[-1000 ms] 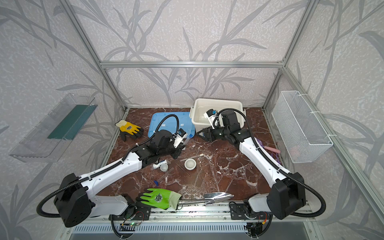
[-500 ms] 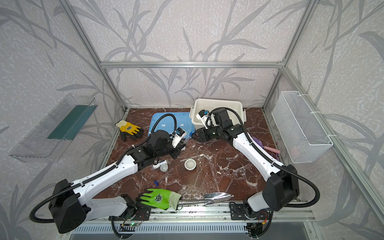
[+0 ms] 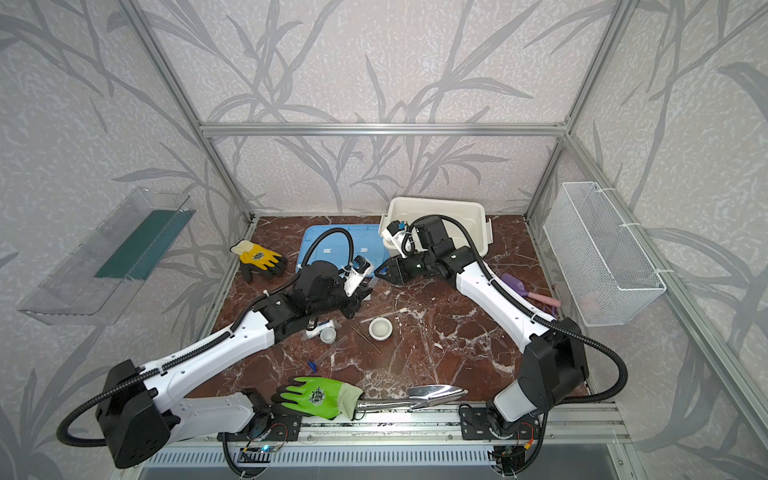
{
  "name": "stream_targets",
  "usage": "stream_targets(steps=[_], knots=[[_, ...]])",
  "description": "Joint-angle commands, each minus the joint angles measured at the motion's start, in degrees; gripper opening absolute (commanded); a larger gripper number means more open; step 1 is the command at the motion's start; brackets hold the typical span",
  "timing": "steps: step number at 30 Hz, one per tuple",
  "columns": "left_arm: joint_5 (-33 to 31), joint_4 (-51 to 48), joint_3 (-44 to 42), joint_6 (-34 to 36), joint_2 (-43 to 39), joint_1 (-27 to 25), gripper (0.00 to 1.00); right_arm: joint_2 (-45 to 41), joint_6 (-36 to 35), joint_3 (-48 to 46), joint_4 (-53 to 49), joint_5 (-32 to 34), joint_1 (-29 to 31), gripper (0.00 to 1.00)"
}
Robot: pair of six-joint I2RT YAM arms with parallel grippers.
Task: Organize the chemistry lab equipment
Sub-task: 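Hold the tube upright with the left gripper while the right gripper closes on its cap, then open and withdraw the left gripper while the right gripper carries the tube toward the rack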
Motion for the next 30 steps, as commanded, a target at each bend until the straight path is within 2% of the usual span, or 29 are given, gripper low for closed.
stream_targets(steps=[1,10,27,30], knots=[[0.2,0.06,-0.42,0.08,-1.2,-0.31,0.18,0.13,0.44,1.67,1.34,-1.07,0.38,0.37],[-0.73,-0.55,-0.34,0.63,-0.92,-0.67,0.18,-0.32,0.72,-0.07,2.68,-1.64,0.46,0.27],[-1.95,-0.42,-0.64,0.81,-0.76,-0.8,0.18,-0.08,1.56,-1.33,3.63,-1.72,0.63,0.17],[-2.25,-0.33,-0.59,0.81,-0.71,-0.83,0.21,0.02,1.63,-1.36,3.81,-1.65,0.72,0.15]])
